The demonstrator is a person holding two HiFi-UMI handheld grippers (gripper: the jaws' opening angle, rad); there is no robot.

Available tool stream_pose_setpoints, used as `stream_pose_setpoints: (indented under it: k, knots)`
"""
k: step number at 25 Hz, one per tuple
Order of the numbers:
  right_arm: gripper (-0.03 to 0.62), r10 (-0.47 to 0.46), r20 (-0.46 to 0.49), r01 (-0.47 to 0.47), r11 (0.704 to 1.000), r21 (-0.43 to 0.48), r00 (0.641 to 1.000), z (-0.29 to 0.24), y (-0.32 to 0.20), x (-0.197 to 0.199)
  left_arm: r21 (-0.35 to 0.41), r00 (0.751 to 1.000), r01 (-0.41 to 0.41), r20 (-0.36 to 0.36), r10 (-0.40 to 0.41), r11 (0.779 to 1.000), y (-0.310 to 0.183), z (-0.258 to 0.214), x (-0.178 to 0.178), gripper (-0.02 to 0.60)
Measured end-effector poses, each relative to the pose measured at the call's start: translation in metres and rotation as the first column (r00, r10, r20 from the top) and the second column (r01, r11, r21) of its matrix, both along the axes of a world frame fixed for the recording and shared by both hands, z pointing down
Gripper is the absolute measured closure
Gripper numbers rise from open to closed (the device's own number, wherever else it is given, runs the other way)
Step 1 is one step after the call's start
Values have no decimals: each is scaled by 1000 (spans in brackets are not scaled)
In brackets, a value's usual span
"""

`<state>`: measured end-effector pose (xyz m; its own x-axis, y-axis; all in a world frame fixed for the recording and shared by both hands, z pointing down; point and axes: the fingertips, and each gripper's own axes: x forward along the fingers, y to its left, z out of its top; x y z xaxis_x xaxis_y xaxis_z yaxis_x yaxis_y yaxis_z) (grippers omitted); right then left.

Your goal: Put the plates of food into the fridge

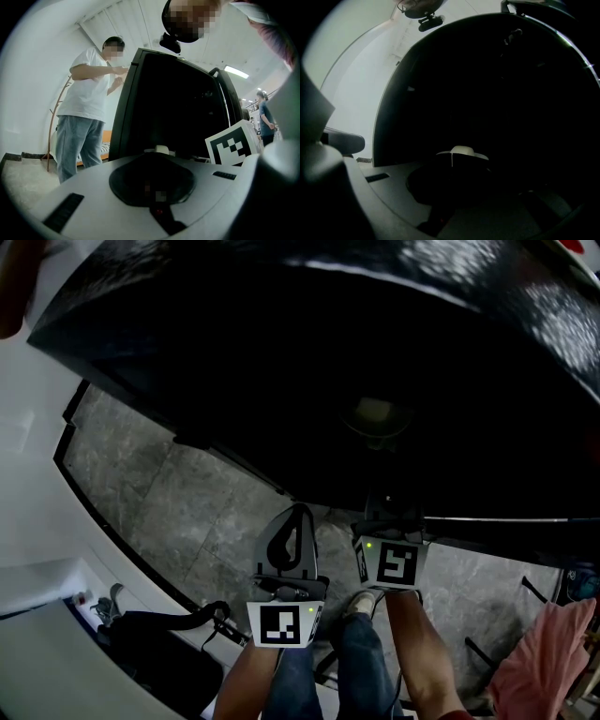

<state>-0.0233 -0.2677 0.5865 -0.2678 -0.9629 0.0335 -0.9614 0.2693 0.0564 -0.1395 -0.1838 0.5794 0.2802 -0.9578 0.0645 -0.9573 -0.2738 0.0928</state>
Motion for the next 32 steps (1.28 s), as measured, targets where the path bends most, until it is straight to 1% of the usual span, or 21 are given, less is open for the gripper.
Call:
stream_pose_setpoints:
  k: [1, 4, 6, 10, 18, 20, 25, 32]
  knots:
    - [582, -1, -1, 1, 1000, 5, 1000, -1, 3, 1, -3, 1000, -1, 2, 1, 1000, 0, 0, 0, 575]
    - [582, -7, -3, 8, 998, 70, 1000, -12, 9, -1, 12, 1000, -2, 1, 2, 1000, -2, -3, 2, 575]
    - [582, -18, -5, 19, 996, 91, 1000, -16, 17, -3, 12, 1000, -2, -2, 2, 1000, -3, -3, 4, 575]
    - [582, -29, 8, 28, 993, 111, 1000, -23, 29, -6, 3, 1000, -7, -13, 7, 1000, -2, -3, 6, 575]
    - [582, -44, 32, 39, 987, 154, 998, -43, 50, -3, 32, 1000, -11, -8, 11, 999, -2, -10, 8, 575]
    - [582, -47, 35, 41, 987, 158, 998, -46, 58, -3, 22, 1000, -15, -8, 16, 1000, 0, -9, 10, 575]
    - [582, -58, 40, 51, 988, 149, 998, -48, 79, -2, 32, 1000, -25, -5, 25, 999, 5, -10, 13, 575]
    - [582, -46, 39, 41, 991, 124, 998, -42, 91, 7, 19, 999, -34, 20, 34, 999, 7, -9, 17, 575]
